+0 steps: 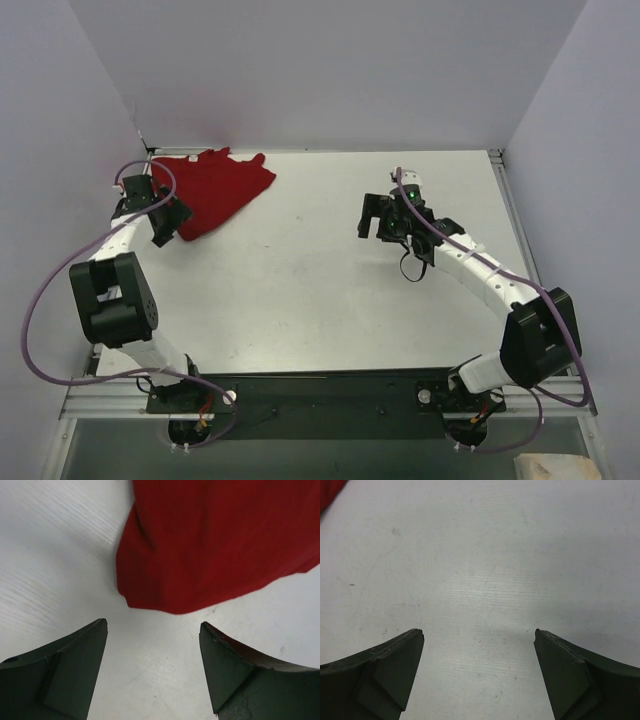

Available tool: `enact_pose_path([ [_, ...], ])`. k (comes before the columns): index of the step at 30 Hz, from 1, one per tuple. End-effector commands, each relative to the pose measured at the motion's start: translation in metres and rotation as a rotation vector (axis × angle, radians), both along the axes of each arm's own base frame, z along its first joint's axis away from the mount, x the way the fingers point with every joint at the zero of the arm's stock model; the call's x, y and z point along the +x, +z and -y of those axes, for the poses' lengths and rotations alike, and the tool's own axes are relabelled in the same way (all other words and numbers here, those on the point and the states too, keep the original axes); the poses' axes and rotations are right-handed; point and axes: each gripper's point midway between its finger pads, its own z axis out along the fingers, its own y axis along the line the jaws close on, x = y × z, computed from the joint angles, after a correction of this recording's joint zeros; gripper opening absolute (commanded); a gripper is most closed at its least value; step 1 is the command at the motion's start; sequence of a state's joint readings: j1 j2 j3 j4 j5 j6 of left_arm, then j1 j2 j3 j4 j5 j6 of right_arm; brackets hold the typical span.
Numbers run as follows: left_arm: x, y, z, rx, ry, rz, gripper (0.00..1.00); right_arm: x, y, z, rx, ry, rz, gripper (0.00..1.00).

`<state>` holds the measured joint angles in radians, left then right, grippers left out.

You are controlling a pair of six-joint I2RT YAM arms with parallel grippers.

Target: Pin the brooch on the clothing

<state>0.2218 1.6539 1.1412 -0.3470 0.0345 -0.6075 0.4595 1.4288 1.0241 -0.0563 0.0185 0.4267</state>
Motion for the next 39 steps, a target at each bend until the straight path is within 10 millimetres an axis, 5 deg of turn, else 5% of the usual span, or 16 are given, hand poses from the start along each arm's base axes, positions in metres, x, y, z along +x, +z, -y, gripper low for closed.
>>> enact_pose_path([
  [1,0.035,-0.003,-0.009,-0.044,0.030,0.008,0.84,0.008,0.009,-0.009,-0.005,0.023,0.010,1.00],
  [6,0.054,-0.029,-0.012,-0.050,0.033,-0.029,0.83,0.010,0.005,-0.011,-0.015,0.035,-0.007,1.00],
  [10,0.059,-0.053,-0.008,-0.060,0.013,-0.090,0.73,0.011,0.004,-0.010,-0.026,0.026,-0.007,1.00],
  [13,0.063,-0.059,0.001,-0.044,-0.042,-0.098,0.49,0.011,0.005,-0.009,-0.026,0.026,-0.009,1.00],
  [15,0.066,-0.057,0.011,-0.050,-0.083,-0.085,0.21,0.010,0.007,-0.008,-0.030,0.029,-0.009,1.00],
  [17,0.068,-0.042,0.025,-0.063,-0.133,-0.037,0.01,0.008,0.009,-0.008,-0.031,0.030,-0.007,1.00],
  [21,0.062,0.021,0.069,0.039,-0.259,0.084,0.00,0.003,0.019,-0.004,-0.027,0.027,0.008,1.00],
  [28,-0.013,0.188,0.150,0.253,-0.485,0.381,0.00,-0.010,0.054,0.007,-0.003,0.013,0.080,1.00],
  [31,-0.044,0.245,0.161,0.235,-0.520,0.528,0.00,-0.014,0.073,0.012,0.020,0.011,0.115,1.00],
  [35,-0.061,0.271,0.153,0.234,-0.482,0.545,0.00,-0.019,0.093,0.017,0.053,0.005,0.151,1.00],
  [39,-0.052,0.256,0.141,0.243,-0.410,0.448,0.00,-0.021,0.098,0.015,0.066,0.025,0.157,1.00],
])
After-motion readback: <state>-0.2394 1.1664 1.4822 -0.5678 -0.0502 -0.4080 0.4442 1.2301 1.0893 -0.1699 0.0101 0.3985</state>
